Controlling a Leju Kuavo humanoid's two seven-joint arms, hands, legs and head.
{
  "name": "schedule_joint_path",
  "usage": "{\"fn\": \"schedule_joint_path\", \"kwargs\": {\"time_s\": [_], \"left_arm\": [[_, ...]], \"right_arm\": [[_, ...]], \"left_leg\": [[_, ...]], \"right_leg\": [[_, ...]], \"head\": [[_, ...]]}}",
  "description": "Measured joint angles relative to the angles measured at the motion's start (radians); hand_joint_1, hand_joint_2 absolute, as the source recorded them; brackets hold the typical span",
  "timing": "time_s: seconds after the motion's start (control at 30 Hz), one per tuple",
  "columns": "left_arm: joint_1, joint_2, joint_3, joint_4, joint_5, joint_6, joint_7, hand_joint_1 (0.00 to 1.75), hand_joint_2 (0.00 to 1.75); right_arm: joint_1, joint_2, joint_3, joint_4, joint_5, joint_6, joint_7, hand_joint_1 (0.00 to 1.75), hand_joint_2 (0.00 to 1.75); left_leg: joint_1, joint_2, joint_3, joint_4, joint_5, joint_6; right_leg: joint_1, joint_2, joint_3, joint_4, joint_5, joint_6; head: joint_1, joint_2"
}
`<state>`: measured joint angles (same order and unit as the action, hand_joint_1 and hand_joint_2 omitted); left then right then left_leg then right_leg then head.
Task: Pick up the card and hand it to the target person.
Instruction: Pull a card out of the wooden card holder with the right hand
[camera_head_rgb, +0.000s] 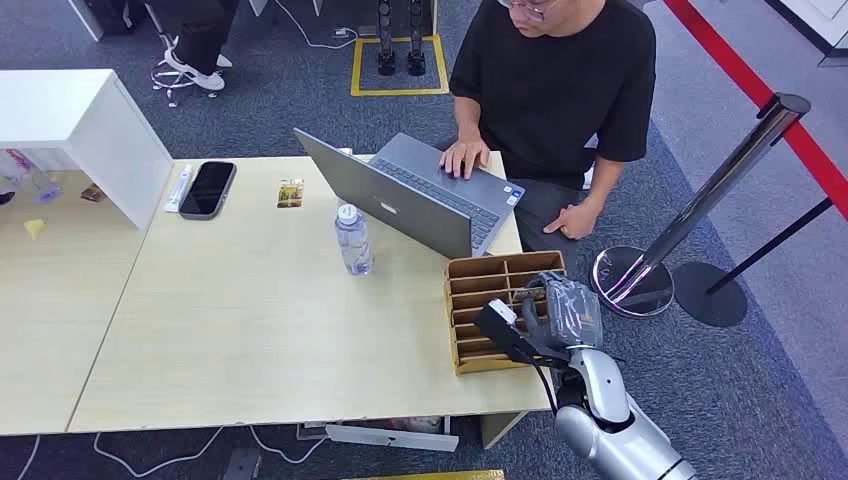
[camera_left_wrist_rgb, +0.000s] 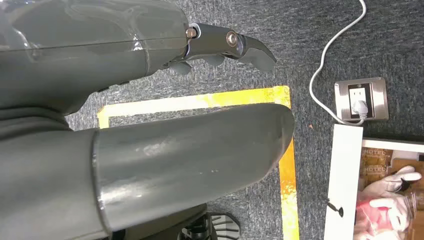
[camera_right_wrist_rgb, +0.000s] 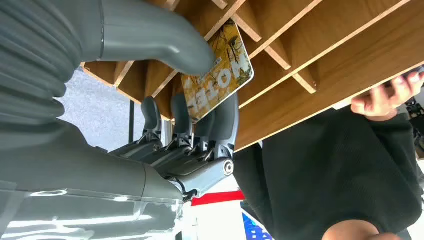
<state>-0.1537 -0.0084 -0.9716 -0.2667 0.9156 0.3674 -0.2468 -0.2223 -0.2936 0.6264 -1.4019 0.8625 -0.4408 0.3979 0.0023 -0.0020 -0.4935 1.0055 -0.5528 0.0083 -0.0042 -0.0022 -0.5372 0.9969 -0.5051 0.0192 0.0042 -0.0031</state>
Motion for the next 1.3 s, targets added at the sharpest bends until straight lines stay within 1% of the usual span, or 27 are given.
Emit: {"fn": "schedule_joint_path", "kwargs": {"time_s": [0.03, 0.1, 0.17, 0.23, 0.27, 0.33, 1.03, 1.3], "left_arm": [[0.0, 0.0, 0.0, 0.0, 0.003, 0.001, 0.0, 0.0, 0.0], [0.0, 0.0, 0.001, 0.0, 0.01, 0.003, 0.0, 0.0, 0.0], [0.0, 0.0, 0.002, 0.0, 0.015, 0.007, 0.0, 0.0, 0.0], [0.0, 0.0, 0.002, 0.0, 0.016, 0.01, 0.0, 0.0, 0.0], [0.0, 0.0, 0.002, 0.0, 0.016, 0.01, -0.001, 0.0, 0.0], [0.0, 0.0, 0.002, 0.0, 0.016, 0.01, -0.002, 0.0, 0.0], [0.0, 0.0, 0.004, 0.0, 0.015, 0.01, -0.006, 0.0, 0.0], [0.0, 0.0, 0.008, 0.0, 0.015, 0.01, -0.006, 0.0, 0.0]], "right_arm": [[0.0, 0.0, 0.001, 0.0, 0.0, 0.001, 0.0, 1.06, 1.75], [0.0, 0.001, 0.002, 0.001, 0.0, 0.004, 0.0, 1.19, 1.75], [-0.001, 0.001, 0.004, 0.001, 0.0, 0.009, 0.0, 1.42, 1.75], [-0.003, 0.002, 0.004, 0.001, 0.0, 0.011, 0.0, 1.61, 1.75], [-0.005, 0.002, 0.004, 0.001, 0.0, 0.012, 0.0, 1.68, 1.75], [-0.009, 0.002, 0.004, 0.001, 0.0, 0.012, -0.001, 1.75, 1.75], [-0.017, 0.0, 0.008, -0.042, 0.023, 0.022, 0.007, 1.75, 1.75], [-0.023, -0.019, 0.008, -0.111, 0.08, 0.065, 0.029, 1.75, 1.75]], "left_leg": [[0.0, 0.0, 0.0, 0.0, 0.0, 0.0], [0.0, 0.0, 0.0, 0.0, 0.0, 0.0], [0.0, 0.0, 0.0, 0.0, 0.0, 0.0], [0.0, 0.0, 0.0, 0.0, 0.0, 0.0], [0.0, 0.0, 0.0, 0.0, 0.0, 0.0], [0.0, 0.0, 0.0, 0.0, 0.0, 0.0], [0.0, 0.0, 0.0, 0.0, 0.0, 0.0], [0.0, 0.0, 0.0, 0.0, 0.0, 0.0]], "right_leg": [[0.0, 0.0, 0.0, 0.0, 0.0, 0.0], [0.0, 0.0, 0.0, 0.0, 0.0, 0.0], [0.0, 0.0, 0.0, 0.0, 0.0, 0.0], [0.0, 0.0, 0.0, 0.0, 0.0, 0.0], [0.0, 0.0, 0.0, 0.0, 0.0, 0.0], [0.0, 0.0, 0.0, 0.0, 0.0, 0.0], [0.0, 0.0, 0.0, 0.0, 0.0, 0.0], [0.0, 0.0, 0.0, 0.0, 0.0, 0.0]], "head": [[0.0, 0.0], [0.0, 0.0], [0.0, 0.0], [0.0, 0.0], [0.0, 0.0], [0.0, 0.0], [0.0, 0.0], [0.0, 0.0]]}}
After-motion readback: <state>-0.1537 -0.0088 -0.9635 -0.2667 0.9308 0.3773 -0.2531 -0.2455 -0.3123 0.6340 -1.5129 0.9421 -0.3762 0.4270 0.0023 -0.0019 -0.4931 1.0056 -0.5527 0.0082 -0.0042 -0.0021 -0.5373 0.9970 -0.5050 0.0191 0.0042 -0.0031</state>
